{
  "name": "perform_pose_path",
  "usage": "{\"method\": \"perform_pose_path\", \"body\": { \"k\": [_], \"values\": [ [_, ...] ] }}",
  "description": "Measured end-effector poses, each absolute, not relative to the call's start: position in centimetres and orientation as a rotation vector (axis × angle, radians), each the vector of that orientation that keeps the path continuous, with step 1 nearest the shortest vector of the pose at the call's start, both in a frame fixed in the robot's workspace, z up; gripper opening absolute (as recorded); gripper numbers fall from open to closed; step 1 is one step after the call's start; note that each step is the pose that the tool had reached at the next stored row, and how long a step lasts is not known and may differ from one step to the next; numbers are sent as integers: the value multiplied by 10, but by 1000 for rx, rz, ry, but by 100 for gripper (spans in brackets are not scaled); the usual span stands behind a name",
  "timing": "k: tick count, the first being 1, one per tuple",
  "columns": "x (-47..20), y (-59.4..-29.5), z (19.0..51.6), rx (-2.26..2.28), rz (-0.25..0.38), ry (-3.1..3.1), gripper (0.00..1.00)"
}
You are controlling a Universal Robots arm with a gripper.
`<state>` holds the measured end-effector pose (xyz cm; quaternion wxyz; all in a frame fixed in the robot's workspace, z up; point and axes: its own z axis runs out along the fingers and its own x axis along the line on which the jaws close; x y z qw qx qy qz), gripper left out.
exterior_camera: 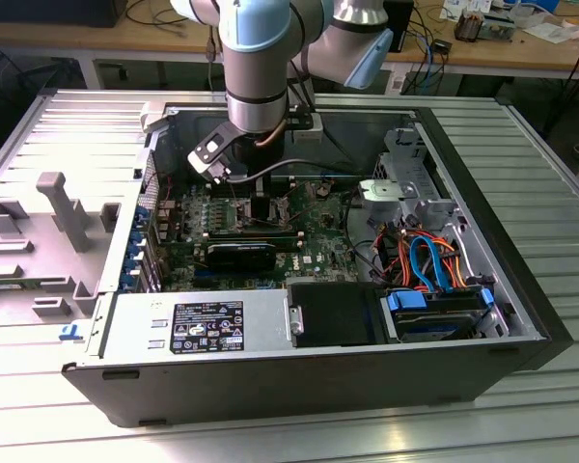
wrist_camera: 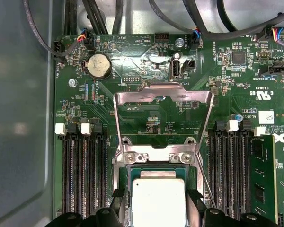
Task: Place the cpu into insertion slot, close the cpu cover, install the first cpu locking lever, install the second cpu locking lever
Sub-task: 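Place the cpu into insertion slot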
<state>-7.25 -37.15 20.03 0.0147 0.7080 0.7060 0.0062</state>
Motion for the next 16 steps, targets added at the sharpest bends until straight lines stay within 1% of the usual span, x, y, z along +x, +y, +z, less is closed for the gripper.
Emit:
{"method": "perform_pose_path", "body": {
  "k": [16],
  "values": [
    [-70,-372,205,2204,20,2198,62]
  ]
}}
